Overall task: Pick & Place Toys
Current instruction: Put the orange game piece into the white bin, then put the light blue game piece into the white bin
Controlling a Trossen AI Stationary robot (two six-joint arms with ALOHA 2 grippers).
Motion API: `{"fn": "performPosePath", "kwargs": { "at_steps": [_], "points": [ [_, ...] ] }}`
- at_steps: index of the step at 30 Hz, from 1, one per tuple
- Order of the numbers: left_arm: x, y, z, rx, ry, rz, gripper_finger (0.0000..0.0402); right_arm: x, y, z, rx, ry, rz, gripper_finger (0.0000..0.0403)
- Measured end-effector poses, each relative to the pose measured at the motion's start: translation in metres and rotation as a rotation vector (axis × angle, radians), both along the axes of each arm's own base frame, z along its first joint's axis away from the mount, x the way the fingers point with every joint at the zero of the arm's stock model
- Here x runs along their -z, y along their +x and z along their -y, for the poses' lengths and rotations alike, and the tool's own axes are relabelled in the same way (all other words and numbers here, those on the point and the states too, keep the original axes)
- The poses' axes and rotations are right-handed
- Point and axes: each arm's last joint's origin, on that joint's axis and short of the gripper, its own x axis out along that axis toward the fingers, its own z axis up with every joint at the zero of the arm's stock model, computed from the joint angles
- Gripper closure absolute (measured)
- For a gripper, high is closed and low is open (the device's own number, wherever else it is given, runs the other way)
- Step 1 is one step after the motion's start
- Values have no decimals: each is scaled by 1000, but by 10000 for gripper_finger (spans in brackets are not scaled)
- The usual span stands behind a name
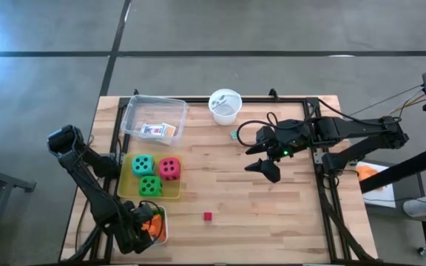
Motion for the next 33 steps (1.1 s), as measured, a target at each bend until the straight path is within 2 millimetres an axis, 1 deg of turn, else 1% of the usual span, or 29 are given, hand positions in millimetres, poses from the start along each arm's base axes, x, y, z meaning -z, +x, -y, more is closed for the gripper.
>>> {"fn": "performPosePath", "kwargs": {
  "at_steps": [4,6,8,13,15,17,22,33],
  "points": [
    [1,0,0,-5,-1,3,151,0,0,0,0,0,-1,86],
    [1,0,0,-6,0,1,138,0,0,0,0,0,-1,86],
    [1,0,-1,-8,2,0,112,0,0,0,0,0,-2,86],
    [0,1,1,-28,-25,1,26,0,0,0,1,0,-1,86],
    [0,1,2,-16,-33,6,8,0,0,0,1,0,-1,86],
    [0,1,2,-13,-41,-5,13,0,0,0,1,0,-1,86],
    [-6,2,-2,-17,-74,-16,57,0,0,0,2,0,0,86],
    [-39,12,-28,-121,-205,52,143,0,0,0,5,3,0,86]
  ]
}}
